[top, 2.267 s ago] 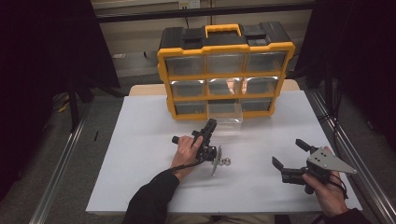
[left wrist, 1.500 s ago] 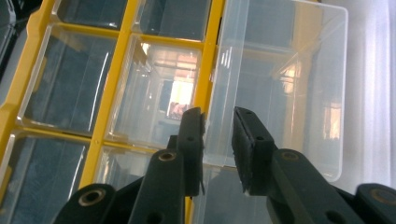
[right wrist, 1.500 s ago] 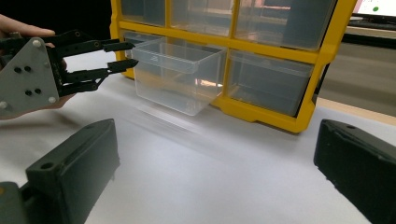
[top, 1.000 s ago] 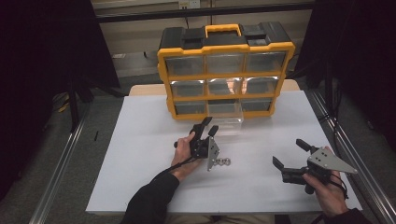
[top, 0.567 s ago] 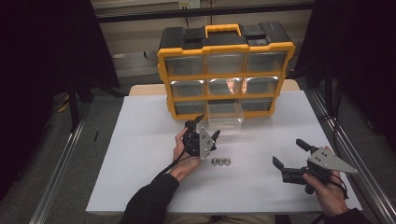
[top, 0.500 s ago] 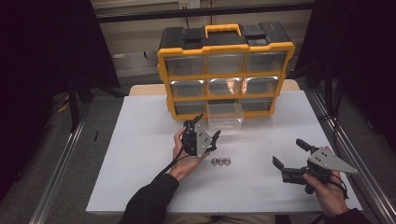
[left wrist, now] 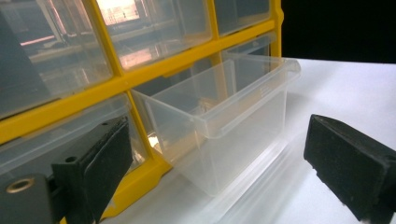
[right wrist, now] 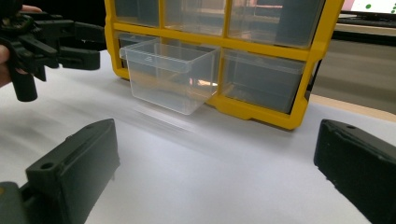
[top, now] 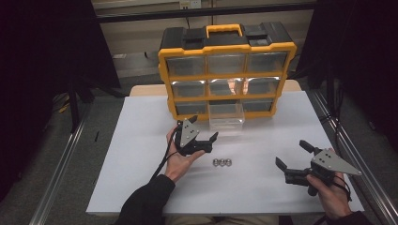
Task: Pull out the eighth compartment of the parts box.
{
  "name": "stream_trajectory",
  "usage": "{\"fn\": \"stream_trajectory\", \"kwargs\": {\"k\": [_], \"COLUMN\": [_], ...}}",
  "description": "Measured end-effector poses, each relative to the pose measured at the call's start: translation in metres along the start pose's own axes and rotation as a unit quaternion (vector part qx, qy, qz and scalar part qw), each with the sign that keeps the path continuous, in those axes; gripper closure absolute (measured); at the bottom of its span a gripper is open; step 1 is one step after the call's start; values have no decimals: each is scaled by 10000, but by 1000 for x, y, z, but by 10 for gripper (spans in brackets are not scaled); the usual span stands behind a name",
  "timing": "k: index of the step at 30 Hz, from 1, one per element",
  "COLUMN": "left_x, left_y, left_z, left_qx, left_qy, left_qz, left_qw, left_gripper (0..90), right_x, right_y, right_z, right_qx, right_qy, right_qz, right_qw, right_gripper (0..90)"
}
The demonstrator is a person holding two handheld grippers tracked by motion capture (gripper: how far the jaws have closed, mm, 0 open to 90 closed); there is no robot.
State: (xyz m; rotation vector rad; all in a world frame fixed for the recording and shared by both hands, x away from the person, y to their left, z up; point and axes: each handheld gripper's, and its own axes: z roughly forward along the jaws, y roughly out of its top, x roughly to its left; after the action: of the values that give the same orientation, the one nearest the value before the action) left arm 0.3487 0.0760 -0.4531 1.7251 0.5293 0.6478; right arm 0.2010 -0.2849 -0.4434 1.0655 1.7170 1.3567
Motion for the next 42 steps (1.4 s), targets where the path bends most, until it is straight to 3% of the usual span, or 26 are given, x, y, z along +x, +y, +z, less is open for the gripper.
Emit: {"fn": "stream_trajectory", "kwargs": {"k": [1,4,6,10,11,16,19,22,28,31,34,42], "left_x": [0,4,6,9,8,16,18,21,24,28,31,33], "left_y": [1,5,6,4,4,3,0,0,-6,-9,-10,-14], "left_z": [-1,-6,-11,-24,-29,-50,-62,-75,-97,-106,-113,-137], "left_qx": [-48,38,230,280,340,437,448,407,406,404,465,523], "left_qy": [-49,-160,-269,-362,-241,-177,214,415,508,497,634,684], "left_qz": [-171,-317,-327,-332,-344,-531,-517,-599,-742,-913,-905,-973], "left_qw": [9998,9994,9988,9984,9985,9975,9974,9965,9951,9938,9928,9915], "left_gripper": [77,48,47,44,39,35,34,34,34,34,35,32], "right_x": [0,-1,-1,-1,-1,-1,-1,-1,-2,-3,-3,-4], "right_y": [0,0,-1,-1,-1,0,0,0,0,0,0,1], "right_z": [-1,-3,-3,-4,-4,-3,-3,-4,-3,-3,-3,-3], "right_qx": [0,7,-6,-5,-2,60,47,66,107,125,121,119], "right_qy": [-16,-11,-42,-56,-65,-22,-49,-47,-8,-15,-31,-58], "right_qz": [11,29,29,21,23,29,52,36,28,27,22,77], "right_qw": [10000,10000,10000,10000,10000,10000,10000,10000,9999,9999,9999,9999], "right_gripper": [0,0,0,0,0,0,0,0,0,0,0,0]}}
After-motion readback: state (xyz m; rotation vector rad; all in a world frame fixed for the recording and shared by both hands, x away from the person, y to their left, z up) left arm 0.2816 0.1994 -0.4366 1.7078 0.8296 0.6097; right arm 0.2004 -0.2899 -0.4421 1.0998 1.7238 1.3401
